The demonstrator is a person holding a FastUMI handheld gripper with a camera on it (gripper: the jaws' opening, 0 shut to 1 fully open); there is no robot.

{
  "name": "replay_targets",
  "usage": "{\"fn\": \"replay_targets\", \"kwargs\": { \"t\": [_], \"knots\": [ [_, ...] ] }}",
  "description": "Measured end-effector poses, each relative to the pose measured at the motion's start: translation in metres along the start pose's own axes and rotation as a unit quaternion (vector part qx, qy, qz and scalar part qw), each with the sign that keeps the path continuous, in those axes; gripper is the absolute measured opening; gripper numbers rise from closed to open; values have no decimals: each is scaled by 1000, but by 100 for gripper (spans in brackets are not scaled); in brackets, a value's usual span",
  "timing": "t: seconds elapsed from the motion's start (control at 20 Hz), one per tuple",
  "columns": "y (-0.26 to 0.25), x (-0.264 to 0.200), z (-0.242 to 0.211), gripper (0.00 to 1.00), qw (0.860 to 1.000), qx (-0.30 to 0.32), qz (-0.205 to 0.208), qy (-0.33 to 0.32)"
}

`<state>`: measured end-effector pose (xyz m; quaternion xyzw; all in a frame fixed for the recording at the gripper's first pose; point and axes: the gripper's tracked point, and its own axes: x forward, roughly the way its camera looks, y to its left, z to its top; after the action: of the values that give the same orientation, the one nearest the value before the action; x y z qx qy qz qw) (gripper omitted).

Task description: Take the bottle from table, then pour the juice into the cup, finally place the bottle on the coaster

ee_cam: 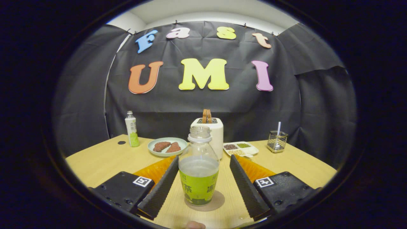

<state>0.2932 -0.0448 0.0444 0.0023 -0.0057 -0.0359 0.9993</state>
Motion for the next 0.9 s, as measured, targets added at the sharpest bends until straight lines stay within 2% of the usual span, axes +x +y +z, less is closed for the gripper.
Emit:
{"fn": "replay_targets", "kwargs": {
  "t": [0.2,0.55,0.9],
  "knots": [
    [-8,-31,18,100,1000,15,-11,-23],
    [-13,-98,40,100,999,2,-11,-40],
    [-26,-176,40,100,999,-5,-34,-32]
  ]
}}
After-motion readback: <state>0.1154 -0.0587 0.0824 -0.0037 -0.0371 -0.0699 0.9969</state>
